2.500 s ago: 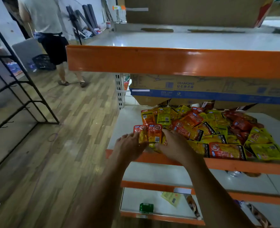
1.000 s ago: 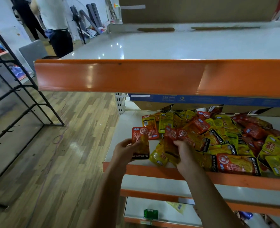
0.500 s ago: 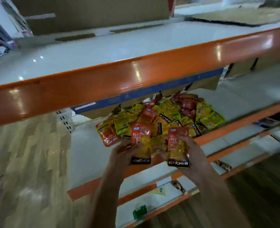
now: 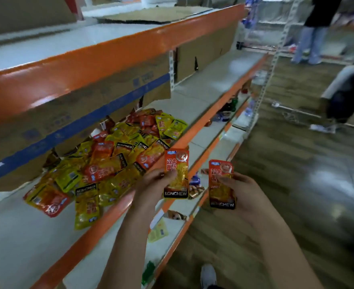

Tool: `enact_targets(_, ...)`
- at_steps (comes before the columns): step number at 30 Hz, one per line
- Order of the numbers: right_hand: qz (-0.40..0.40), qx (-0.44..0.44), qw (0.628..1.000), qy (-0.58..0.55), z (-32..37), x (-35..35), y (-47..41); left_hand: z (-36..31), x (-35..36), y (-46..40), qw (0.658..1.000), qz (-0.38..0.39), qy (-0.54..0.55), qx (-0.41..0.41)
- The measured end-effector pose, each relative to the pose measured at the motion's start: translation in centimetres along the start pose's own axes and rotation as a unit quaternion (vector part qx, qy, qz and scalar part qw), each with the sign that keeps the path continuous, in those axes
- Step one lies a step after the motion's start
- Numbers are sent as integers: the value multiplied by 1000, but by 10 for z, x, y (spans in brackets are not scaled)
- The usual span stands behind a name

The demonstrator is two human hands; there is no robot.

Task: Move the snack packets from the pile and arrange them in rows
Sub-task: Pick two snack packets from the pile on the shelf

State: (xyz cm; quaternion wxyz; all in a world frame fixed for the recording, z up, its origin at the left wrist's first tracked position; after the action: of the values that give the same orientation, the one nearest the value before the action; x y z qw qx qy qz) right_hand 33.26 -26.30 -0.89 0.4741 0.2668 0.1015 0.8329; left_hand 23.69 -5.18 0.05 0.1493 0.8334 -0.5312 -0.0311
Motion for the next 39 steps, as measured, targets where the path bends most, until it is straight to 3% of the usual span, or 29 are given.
enact_targets(10,-107,-85,991,9,37,-89,32,-5,117,-43,990,142,-14,-19)
enact_targets(17,-208,-138,968,-14,69,-176,22,-6,205,-88,978,202,-43,-22)
enact_targets(29,-243,-153,958,-16,193,-319,-62,-41,365,-212,981,186,-39,-25)
enact_targets(39,-276,-134,952,1,275,-406,-150,-60,452,-332,982,179,-49,-27)
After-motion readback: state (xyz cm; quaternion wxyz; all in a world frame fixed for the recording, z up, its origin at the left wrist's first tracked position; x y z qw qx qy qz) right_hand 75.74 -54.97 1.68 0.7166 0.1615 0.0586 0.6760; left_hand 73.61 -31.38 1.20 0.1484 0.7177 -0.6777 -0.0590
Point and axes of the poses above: each hand's wrist, its own y-axis away from the middle knuckle, its own x-axis out of the palm, z = x × y, the point moved 7 cm from there along -y, towards the middle knuckle, and after that the axes turned 10 degrees about z, right-handed, at the moved point
